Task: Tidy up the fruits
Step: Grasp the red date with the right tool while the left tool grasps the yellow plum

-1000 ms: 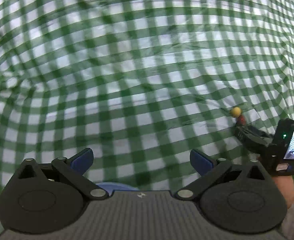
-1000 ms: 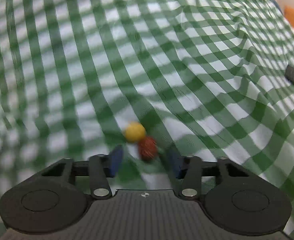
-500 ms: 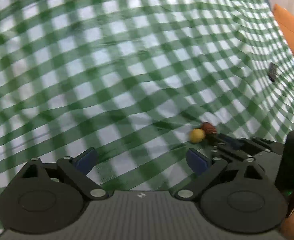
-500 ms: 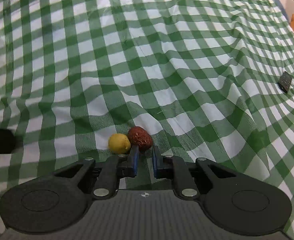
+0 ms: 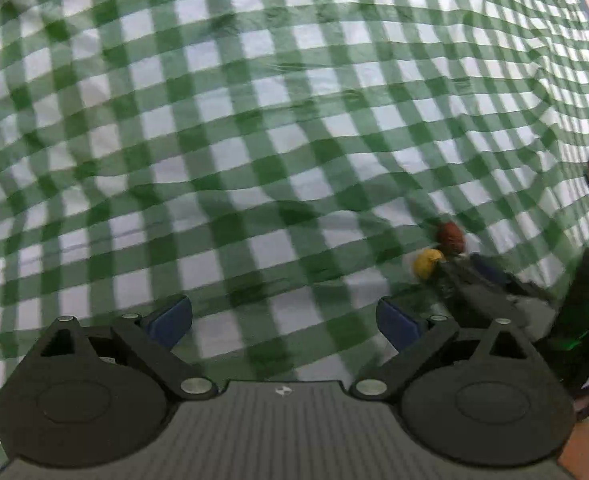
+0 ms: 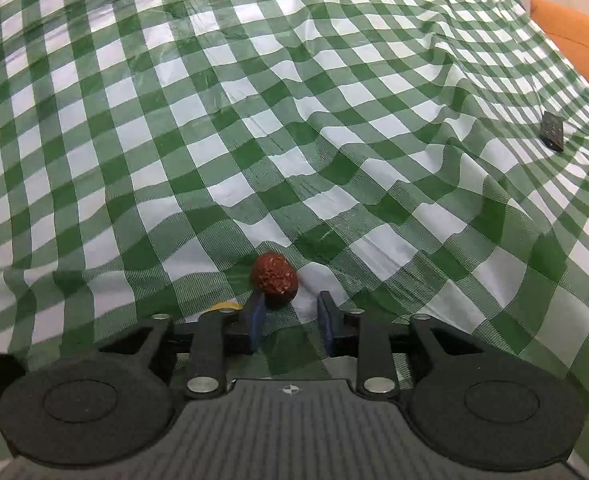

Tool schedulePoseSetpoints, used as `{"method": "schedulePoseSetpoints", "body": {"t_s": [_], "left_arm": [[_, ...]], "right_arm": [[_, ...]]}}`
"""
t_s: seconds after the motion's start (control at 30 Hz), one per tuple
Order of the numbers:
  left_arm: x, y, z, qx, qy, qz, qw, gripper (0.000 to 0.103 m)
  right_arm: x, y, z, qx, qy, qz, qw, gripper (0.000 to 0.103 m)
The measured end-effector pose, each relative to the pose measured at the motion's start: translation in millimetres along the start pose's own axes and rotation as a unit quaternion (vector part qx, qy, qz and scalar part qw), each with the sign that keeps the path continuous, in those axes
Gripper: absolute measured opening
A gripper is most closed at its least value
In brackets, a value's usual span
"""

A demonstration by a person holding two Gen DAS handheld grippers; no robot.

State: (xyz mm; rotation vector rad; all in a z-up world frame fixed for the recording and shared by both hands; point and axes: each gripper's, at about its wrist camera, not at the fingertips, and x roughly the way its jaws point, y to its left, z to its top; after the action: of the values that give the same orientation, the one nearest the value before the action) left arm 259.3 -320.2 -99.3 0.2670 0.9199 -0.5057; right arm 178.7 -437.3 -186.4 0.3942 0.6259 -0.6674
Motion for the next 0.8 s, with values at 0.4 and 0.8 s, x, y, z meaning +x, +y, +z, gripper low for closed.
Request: {"method": "schedulePoseSetpoints", "body": {"t_s": [0.4,0.8], "left_arm": [[1,14,3,-0.014,-0.006,0.013,0.9998,0.1],[38,-99,5,0.111,-0.035,-0.1,0.9881,0.102]], "right_arm": [[4,-5,-1,-0.095,-0.024,-0.008,0.995,0.028],[-40,-92,44,0.038,-0.042,-0.084,0.995,0.018]]}}
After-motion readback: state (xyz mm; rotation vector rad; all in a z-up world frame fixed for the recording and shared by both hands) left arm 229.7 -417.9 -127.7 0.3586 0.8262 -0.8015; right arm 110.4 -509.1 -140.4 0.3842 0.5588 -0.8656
